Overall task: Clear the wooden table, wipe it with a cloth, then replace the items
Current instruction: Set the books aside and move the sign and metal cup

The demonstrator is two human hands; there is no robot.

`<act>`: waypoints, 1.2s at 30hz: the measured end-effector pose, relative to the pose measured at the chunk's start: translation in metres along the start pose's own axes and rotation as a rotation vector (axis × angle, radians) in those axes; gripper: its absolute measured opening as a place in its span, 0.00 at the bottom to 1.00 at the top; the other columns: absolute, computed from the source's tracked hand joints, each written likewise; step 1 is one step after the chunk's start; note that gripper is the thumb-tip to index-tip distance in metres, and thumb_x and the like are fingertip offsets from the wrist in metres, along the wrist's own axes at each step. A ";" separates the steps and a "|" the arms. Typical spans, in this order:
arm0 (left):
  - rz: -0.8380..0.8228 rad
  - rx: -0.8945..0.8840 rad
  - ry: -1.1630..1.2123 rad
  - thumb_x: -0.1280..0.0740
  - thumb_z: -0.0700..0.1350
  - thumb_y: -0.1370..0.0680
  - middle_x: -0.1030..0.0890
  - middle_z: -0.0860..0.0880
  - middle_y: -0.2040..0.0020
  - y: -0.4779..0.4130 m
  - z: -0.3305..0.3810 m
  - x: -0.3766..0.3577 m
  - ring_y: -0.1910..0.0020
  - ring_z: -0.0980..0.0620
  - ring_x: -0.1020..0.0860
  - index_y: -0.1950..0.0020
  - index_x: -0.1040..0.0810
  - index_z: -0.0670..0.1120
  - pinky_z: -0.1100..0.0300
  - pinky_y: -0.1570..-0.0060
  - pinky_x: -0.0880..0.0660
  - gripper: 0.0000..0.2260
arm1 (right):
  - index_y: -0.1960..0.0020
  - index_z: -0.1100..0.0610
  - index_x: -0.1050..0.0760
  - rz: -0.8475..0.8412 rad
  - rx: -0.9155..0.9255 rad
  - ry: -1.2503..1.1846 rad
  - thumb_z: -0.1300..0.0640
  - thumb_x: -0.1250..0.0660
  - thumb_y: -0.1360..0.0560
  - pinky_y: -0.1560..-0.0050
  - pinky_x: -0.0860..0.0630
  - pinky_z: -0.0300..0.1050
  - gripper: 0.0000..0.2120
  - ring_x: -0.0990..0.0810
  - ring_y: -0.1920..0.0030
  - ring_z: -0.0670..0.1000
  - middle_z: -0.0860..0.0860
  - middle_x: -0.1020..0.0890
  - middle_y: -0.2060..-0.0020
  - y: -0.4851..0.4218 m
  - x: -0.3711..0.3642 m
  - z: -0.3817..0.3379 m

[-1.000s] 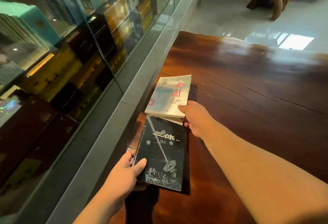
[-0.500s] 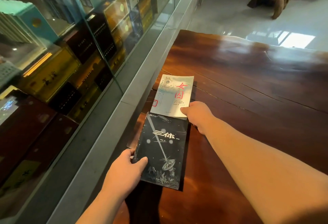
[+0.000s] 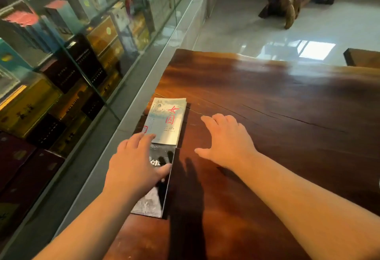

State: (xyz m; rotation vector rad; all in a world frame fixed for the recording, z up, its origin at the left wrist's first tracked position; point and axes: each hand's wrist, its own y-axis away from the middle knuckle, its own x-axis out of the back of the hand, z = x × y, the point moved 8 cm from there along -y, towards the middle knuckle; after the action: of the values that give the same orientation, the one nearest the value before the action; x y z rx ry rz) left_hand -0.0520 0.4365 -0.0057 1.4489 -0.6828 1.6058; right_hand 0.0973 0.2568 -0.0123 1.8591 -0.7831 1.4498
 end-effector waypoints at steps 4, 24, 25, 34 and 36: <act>0.120 -0.210 -0.084 0.28 0.75 0.36 0.31 0.49 0.22 -0.013 0.101 0.041 0.25 0.43 0.33 0.23 0.33 0.58 0.41 0.30 0.30 0.45 | 0.20 0.44 0.45 0.053 -0.006 0.052 0.25 0.32 0.32 0.28 0.33 0.64 0.48 0.37 0.25 0.59 0.51 0.34 0.24 0.039 0.051 0.051; 0.062 -0.845 0.017 0.25 0.69 0.32 0.41 0.53 0.18 0.107 0.588 0.027 0.24 0.45 0.37 0.23 0.37 0.62 0.42 0.35 0.26 0.42 | 0.23 0.46 0.41 0.242 -0.496 0.176 0.28 0.28 0.34 0.44 0.23 0.59 0.47 0.28 0.34 0.58 0.50 0.28 0.30 0.318 0.188 0.429; 0.047 -0.855 0.005 0.25 0.69 0.32 0.41 0.53 0.18 0.113 0.602 0.019 0.25 0.44 0.36 0.23 0.37 0.63 0.43 0.36 0.26 0.41 | 0.23 0.46 0.40 0.232 -0.519 0.166 0.28 0.27 0.35 0.46 0.22 0.58 0.47 0.27 0.36 0.57 0.50 0.27 0.31 0.329 0.185 0.443; 0.012 -0.899 -0.123 0.24 0.63 0.28 0.31 0.52 0.23 0.141 0.675 -0.043 0.36 0.43 0.22 0.27 0.30 0.63 0.46 0.49 0.19 0.31 | 0.30 0.45 0.33 0.052 -0.621 0.106 0.35 0.27 0.30 0.66 0.23 0.49 0.34 0.18 0.53 0.56 0.48 0.23 0.40 0.382 0.134 0.514; 0.005 -0.912 -0.130 0.25 0.59 0.25 0.26 0.52 0.28 0.142 0.682 -0.052 0.41 0.44 0.19 0.28 0.28 0.61 0.48 0.53 0.19 0.27 | 0.33 0.46 0.31 0.027 -0.619 0.086 0.38 0.28 0.27 0.64 0.24 0.49 0.27 0.18 0.51 0.56 0.48 0.22 0.44 0.384 0.123 0.520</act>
State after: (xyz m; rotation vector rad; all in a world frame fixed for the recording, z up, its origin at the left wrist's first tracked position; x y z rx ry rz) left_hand 0.1738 -0.2180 0.0873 0.8570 -1.2777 0.9657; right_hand 0.1308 -0.3958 0.0627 1.3103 -1.0703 1.1203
